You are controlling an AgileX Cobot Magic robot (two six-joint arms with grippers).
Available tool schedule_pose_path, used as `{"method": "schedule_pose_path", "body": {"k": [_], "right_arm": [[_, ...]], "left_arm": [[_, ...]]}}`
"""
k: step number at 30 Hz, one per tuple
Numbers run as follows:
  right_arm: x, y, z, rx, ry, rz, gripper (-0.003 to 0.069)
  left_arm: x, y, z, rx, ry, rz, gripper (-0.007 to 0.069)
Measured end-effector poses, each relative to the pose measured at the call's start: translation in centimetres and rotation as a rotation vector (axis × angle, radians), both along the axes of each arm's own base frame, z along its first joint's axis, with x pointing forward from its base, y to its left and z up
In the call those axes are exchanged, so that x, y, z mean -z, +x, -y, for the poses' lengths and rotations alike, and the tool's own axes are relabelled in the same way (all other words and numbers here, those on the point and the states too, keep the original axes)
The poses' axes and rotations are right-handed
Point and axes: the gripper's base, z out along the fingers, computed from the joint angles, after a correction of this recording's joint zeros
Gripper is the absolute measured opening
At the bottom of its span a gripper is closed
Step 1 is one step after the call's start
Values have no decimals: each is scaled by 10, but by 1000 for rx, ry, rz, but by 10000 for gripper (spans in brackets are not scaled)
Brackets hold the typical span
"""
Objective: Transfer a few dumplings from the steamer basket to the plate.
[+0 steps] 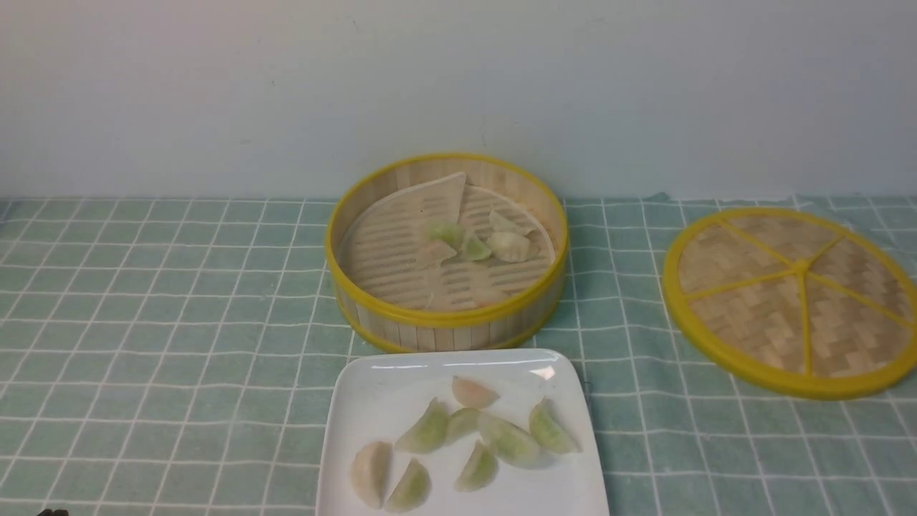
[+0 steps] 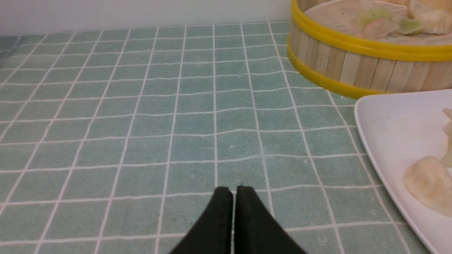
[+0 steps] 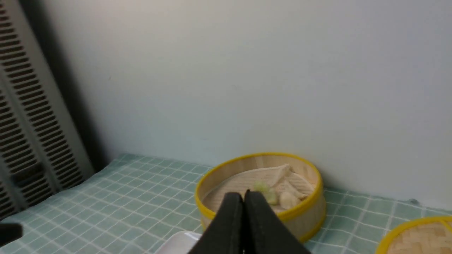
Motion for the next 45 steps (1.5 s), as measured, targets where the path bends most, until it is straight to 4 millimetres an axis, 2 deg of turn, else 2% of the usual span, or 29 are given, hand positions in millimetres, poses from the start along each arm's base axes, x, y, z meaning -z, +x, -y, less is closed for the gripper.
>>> {"method": "schedule_pose_path", "body": {"k": [7,11,14,15,16,17,18,20,24,26,45], "right_arm": [[6,1,-19,-130,2,196,-15],[23,9,-26,-114,-20,219,-15],[36,15,-29,-39,-55,188,-15],[49,21,-29,54,-88,152,-15],[49,21,-29,66,-89,151,-15],[62,26,-28,144,-120,113,-15],[64,27,-28,155,-125,108,-15],[92,37,-24,324,-189,20,-15],[128,45,-16,487,-246,-99,-15],[139,46,-13,534,-258,-147,-15],[142,46,-11,569,-268,-177,-15]], "left_arm": [[0,0,0,0,0,0,-6],[0,0,0,-1,0,0,-6],[0,0,0,-1,0,-1,-6],[0,0,0,-1,0,-1,-6],[0,0,0,-1,0,-1,-6],[0,0,0,-1,0,-1,-6],[0,0,0,-1,0,-1,-6],[0,0,0,-1,0,-2,-6],[0,0,0,-1,0,-2,-6],[0,0,0,-1,0,-2,-6],[0,0,0,0,0,-3,-6]]}}
